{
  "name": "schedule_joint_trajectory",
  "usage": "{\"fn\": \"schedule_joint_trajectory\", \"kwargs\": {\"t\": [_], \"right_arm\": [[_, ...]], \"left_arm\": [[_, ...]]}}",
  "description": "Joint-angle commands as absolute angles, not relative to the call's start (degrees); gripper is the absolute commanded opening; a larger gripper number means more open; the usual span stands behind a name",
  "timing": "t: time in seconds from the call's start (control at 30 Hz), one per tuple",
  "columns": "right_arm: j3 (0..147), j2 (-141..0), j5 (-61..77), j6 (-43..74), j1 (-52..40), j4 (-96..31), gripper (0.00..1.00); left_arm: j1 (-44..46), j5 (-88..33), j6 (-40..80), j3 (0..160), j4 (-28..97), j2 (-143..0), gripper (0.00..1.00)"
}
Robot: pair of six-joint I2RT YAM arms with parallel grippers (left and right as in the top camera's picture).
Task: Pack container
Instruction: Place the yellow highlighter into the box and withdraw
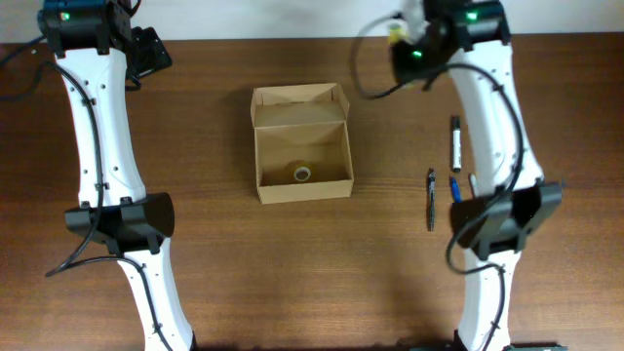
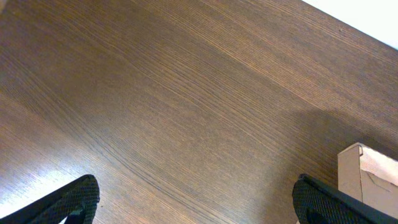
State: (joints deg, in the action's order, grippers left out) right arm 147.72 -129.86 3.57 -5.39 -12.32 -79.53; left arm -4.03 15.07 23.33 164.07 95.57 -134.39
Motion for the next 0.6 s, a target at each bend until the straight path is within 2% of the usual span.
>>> {"fn": "schedule_joint_trajectory", "kwargs": {"t": [0.0, 0.2, 0.33, 0.57], "right_arm": [[152.27, -127.52, 4.45, -18.48, -19.27, -80.93, 0.04], [150.15, -128.57, 4.29, -35.94, -28.16, -84.51, 0.04], [142.12, -128.97, 4.32, -47.68, -31.48, -85.14, 0.04], [127.02, -128.97, 4.36, -50.61, -31.44, -77.56, 0.04]], "left_arm": [[-4.19, 15.46, 23.03, 164.9, 95.66, -134.13, 1.0], [-4.19, 15.46, 23.03, 164.9, 95.66, -134.15, 1.0], [-4.19, 15.46, 23.03, 164.9, 95.66, -134.15, 1.0], [-4.19, 15.46, 23.03, 164.9, 95.66, -134.13, 1.0]]}}
